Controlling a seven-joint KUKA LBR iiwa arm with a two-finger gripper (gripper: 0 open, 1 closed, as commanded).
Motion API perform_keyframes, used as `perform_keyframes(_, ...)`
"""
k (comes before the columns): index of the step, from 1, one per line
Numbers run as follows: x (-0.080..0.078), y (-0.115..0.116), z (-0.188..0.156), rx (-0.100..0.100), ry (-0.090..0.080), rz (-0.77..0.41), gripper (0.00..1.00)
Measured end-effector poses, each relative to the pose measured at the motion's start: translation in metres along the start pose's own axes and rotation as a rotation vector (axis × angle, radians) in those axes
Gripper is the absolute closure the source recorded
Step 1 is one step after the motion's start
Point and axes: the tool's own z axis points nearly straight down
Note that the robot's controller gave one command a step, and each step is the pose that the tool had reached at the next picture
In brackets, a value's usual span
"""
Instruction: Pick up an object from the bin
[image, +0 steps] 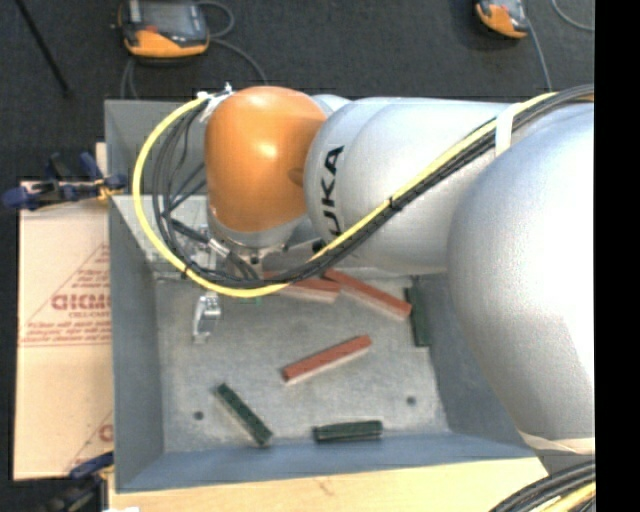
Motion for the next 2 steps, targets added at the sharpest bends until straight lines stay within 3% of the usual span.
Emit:
perform_keyframes(1,0.018,-0.049,0.023,0.000,-0.003,-0.057,0.00)
perform_keyframes(2,0.034,-0.081,0.016,0.005,0.007,-0.022,0.00)
